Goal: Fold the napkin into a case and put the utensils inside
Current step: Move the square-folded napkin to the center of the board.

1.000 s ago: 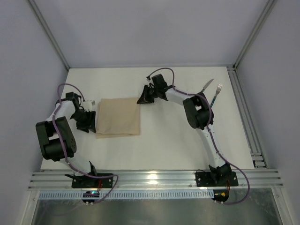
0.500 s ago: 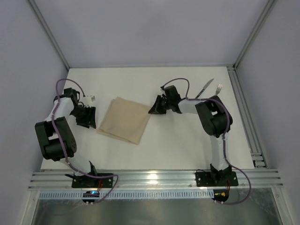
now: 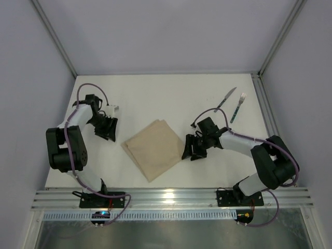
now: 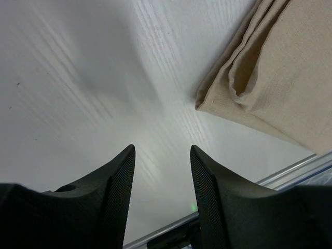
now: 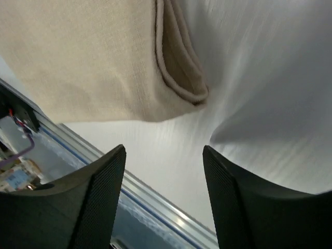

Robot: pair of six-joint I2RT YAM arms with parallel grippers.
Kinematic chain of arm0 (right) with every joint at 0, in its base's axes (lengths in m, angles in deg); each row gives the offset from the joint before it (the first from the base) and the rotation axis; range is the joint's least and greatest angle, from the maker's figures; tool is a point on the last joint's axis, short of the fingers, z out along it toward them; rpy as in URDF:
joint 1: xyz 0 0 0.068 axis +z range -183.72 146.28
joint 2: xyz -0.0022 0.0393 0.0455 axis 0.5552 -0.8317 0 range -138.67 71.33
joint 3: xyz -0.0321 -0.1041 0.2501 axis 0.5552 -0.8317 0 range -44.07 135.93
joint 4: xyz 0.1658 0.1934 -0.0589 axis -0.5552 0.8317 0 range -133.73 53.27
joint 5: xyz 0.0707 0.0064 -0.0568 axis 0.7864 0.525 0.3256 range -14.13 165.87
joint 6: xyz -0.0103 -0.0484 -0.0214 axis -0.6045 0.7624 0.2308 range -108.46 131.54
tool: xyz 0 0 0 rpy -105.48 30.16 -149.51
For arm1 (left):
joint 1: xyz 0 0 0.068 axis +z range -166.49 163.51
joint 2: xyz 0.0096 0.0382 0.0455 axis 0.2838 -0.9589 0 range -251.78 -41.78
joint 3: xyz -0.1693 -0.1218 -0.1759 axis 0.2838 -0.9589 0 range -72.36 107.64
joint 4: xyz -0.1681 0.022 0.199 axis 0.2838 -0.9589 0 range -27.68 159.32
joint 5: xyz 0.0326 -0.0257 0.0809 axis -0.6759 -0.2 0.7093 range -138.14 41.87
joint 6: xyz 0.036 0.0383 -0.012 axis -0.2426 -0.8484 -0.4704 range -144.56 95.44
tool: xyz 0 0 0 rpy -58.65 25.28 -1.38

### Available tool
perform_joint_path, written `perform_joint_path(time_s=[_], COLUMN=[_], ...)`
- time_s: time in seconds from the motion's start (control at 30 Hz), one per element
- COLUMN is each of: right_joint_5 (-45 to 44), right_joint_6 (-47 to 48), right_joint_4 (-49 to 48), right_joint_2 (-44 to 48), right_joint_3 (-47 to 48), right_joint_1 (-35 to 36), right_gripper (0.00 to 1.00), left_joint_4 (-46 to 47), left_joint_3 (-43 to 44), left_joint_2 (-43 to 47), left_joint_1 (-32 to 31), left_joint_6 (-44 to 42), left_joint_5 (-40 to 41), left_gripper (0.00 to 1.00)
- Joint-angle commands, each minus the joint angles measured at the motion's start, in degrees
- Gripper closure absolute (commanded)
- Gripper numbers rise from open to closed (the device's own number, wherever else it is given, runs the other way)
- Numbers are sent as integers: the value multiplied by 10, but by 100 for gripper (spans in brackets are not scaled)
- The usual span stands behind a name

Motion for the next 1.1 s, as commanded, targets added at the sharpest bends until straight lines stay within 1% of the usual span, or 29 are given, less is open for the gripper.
perform_joint_path(time_s=[0.0, 0.03, 0.07, 0.1, 0.13, 0.17, 0.23, 0.27, 0.3, 0.33, 0.37, 0.4, 0.43, 0.5, 0.53, 0.63, 0.73, 0.77, 0.83, 0.87, 0.93, 1.0, 1.07], right_joint_5=[-47, -72, -88, -109, -109, -106, -82, -77, -61, -58, -63, -62, -60, -46, -37, -22, -31, -19, -9, -9, -7, -11, -15], right_joint_6=[117, 128, 138, 151, 159, 168, 182, 186, 197, 201, 199, 197, 185, 169, 152, 142, 135, 127, 120, 119, 111, 107, 106], right_joint_4=[204, 218, 209, 195, 157, 136, 82, 73, 68, 66, 71, 71, 52, 19, 10, -1, -3, -6, -13, -14, -21, -27, -33], right_joint_2=[54, 61, 59, 49, 33, -10, -65, -93, -152, -181, -209, -254, -272, -316, -329, -367, -386, -395, -403, -404, -404, -396, -387], right_joint_3=[84, 109, 152, 171, 192, 232, 273, 321, 344, 371, 421, 439, 464, 484, 492, 520, 537, 540, 539, 532, 516, 505, 487], right_joint_1=[1, -4, -11, -30, -38, -42, -48, -48, -48, -48, -48, -48, -48, -48, -47, -44, -43, -43, -39, -37, -35, -35, -35], right_gripper=[33, 30, 29, 28, 28, 29, 34, 36, 43, 46, 49, 51, 52, 52, 52, 52, 52, 52, 52, 52, 56, 57, 57], left_joint_4=[-26, -28, -30, -30, -29, -27, -27, -27, -28, -31, -34, -35, -35, -39, -39, -37, -31, -27, -20, -18, -6, 3, 19], left_joint_3=[14, 12, 10, 6, 3, 1, -3, -3, -2, 1, 2, 4, 8, 14, 16, 22, 29, 30, 44, 49, 67, 80, 103], left_joint_2=[-11, -13, -15, -22, -26, -30, -48, -54, -59, -70, -74, -78, -85, -92, -96, -116, -139, -145, -165, -170, -186, -195, -207], left_joint_1=[-3, -4, -4, -7, -13, -18, -27, -29, -31, -34, -36, -38, -39, -40, -40, -50, -74, -76, -81, -81, -83, -85, -88], left_joint_6=[-11, -12, -14, -18, -18, -18, -19, -18, -18, -21, -22, -23, -25, -25, -25, -21, -13, -9, 2, 7, 19, 33, 43], left_joint_5=[-14, -15, -15, -14, -13, -13, -18, -25, -30, -36, -47, -52, -58, -68, -68, -72, -68, -64, -61, -58, -47, -39, -25], left_gripper=[51, 51, 51, 51, 51, 51, 51, 51, 51, 51, 52, 52, 52, 52, 52, 56, 64, 70, 78, 85, 95, 99, 100])
